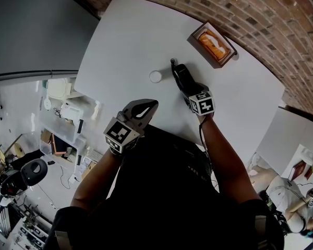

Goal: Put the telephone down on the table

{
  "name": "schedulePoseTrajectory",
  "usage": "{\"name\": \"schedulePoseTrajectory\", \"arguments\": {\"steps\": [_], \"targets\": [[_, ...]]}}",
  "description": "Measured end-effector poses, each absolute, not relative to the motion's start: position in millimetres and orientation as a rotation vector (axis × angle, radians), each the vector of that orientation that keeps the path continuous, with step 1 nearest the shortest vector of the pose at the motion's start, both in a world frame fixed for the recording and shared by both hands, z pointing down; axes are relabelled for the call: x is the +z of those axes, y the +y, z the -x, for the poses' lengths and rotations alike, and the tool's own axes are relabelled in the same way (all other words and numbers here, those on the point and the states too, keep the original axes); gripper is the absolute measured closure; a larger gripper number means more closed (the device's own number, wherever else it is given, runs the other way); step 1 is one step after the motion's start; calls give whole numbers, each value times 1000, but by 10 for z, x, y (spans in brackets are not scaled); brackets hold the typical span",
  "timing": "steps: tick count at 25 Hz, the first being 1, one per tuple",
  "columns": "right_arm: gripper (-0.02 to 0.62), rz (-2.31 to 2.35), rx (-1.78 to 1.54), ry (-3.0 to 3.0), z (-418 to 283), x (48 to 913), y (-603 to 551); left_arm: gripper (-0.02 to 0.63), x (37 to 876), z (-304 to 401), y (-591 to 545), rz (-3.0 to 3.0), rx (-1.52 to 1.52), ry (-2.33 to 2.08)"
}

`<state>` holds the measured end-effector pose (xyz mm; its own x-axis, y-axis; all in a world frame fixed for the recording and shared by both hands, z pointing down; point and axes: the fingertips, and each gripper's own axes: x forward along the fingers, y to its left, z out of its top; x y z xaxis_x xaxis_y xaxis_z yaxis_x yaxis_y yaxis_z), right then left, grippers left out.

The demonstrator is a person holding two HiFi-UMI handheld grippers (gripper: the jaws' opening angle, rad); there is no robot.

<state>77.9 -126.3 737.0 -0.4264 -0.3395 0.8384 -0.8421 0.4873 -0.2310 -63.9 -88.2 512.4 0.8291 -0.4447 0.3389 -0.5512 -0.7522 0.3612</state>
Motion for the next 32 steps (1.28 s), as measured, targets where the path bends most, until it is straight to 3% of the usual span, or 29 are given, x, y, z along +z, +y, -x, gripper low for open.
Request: {"name": "schedulePoseTrajectory", "arguments": {"steps": [17,32], "targets": [[311,-975,850,-2068,-778,7256,-1242,600,5114,524,-851,-2564,319,-736],[310,-1004,726,-2231,-1023,6433,-1046,600,4848,-36,-573,-2640,299,-693]]}}
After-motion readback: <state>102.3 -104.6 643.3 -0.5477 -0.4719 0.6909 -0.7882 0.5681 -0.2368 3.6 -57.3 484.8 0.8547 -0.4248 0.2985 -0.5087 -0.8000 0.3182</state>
